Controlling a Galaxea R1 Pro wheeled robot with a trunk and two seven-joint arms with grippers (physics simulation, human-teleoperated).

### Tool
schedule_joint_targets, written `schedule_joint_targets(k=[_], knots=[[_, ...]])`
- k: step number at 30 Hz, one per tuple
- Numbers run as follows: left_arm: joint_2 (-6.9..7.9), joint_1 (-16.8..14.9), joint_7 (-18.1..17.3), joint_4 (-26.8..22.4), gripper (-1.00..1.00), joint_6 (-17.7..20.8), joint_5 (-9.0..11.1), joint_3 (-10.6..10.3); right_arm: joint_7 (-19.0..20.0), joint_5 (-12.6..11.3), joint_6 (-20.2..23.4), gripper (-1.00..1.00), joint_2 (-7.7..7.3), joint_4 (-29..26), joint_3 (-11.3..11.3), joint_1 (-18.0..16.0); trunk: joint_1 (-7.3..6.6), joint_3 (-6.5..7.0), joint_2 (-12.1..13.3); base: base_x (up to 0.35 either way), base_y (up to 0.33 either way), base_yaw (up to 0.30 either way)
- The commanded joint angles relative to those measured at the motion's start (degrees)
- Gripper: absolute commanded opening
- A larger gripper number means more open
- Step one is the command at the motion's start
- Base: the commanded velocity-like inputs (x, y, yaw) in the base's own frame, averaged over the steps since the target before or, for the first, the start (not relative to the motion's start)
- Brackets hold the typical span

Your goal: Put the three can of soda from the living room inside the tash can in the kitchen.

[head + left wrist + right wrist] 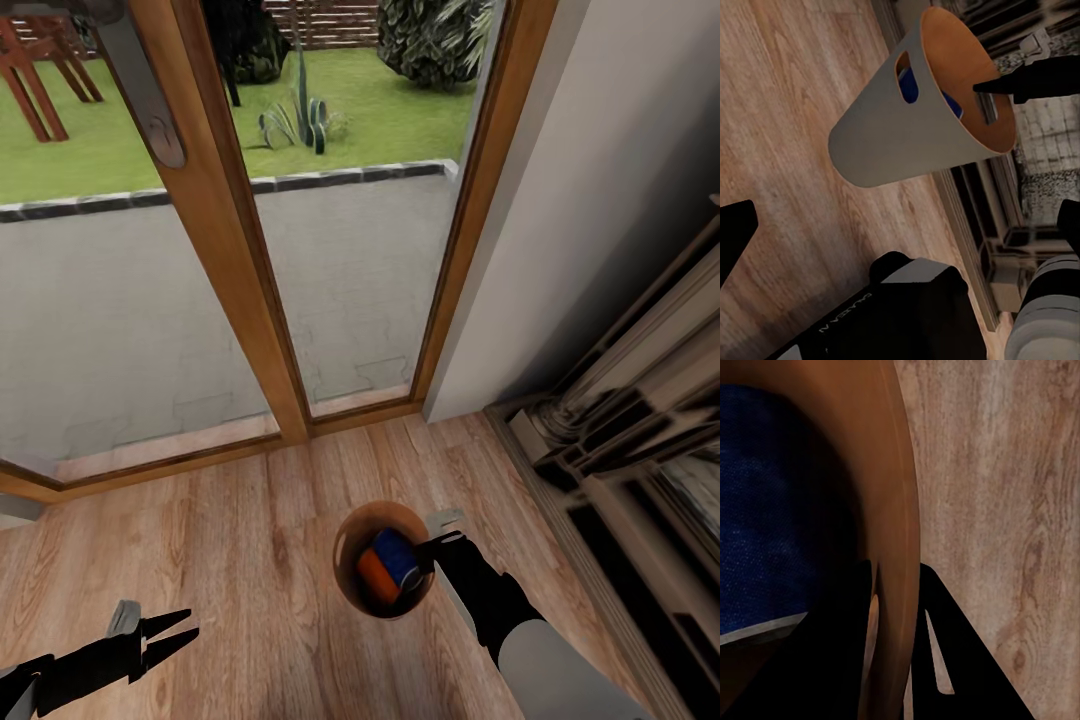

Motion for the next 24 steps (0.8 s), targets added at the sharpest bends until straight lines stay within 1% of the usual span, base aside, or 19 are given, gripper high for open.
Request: schedule_joint_targets(k=[1,12,15,16,17,24], knots=[[0.0,0.0,-0.01,0.0,1.0,0.0,-0.01,0.0,0.26,-0.47,-0.05,-1.0,0.01,-0.01,0.0,-0.01,0.0,0.0,0.0,0.0,0.0,0.0],[0.0,0.0,-0.03,0.0,1.0,0.0,-0.01,0.0,0.26,-0.47,-0.05,-1.0,0.01,-0.02,0.0,-0.01,2.41,-1.97,-4.41,0.0,0.0,0.0],[0.0,0.0,-0.08,-0.01,1.0,0.0,0.02,0.0,0.26,-0.47,-2.79,-1.0,0.0,-0.03,0.02,-0.01,3.07,-2.51,-5.62,0.0,0.0,0.0],[0.0,0.0,-0.08,-0.01,1.0,0.01,-0.01,0.0,0.3,-0.47,-4.64,-1.0,0.01,-0.04,0.04,-0.01,3.29,-2.69,-6.02,0.0,0.0,0.0],[0.0,0.0,-0.04,0.0,1.0,0.01,-0.04,0.0,0.34,-0.47,-7.41,-1.0,0.01,-0.16,0.1,-0.01,3.51,-2.87,-6.42,0.0,0.0,0.0],[0.0,0.0,-0.07,-0.02,1.0,0.02,0.02,0.0,0.42,-0.47,-8.34,-1.0,0.01,-1.36,0.14,-0.01,5.05,-4.13,-9.23,0.0,0.0,0.0]])
